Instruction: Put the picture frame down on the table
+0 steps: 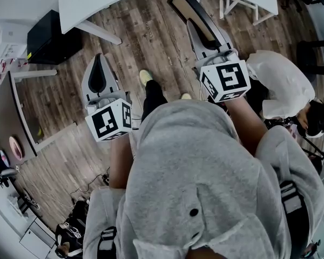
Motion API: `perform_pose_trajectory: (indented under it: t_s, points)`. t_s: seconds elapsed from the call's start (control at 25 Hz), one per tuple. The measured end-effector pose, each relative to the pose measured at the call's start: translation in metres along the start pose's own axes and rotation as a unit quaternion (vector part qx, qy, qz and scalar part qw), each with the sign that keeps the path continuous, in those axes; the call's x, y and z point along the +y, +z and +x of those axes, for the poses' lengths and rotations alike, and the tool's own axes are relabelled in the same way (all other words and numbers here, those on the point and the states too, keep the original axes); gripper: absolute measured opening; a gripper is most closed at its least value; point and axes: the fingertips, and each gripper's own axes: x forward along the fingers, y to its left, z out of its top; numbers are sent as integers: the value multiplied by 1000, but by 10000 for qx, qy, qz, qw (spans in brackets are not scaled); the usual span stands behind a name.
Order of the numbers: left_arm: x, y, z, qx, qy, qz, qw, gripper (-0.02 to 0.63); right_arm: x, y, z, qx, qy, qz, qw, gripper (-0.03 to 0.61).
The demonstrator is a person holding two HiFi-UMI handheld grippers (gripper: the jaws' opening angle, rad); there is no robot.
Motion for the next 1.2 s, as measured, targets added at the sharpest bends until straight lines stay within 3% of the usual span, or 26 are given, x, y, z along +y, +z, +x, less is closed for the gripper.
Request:
perform_pose_trajectory:
  t_s: [0.48,0.72,1.2]
  points:
    - [46,-23,51,301,-183,-220,9991,20,13,4,69,163,-14,-147,9998,31]
    - [58,-32,71,338,-469,-458,9973,20,23,4,99,273,17,-225,9994,31]
    - [97,-38,104,366,-631,-379,9966,20,45,0,151,506,12,-202,9985,31]
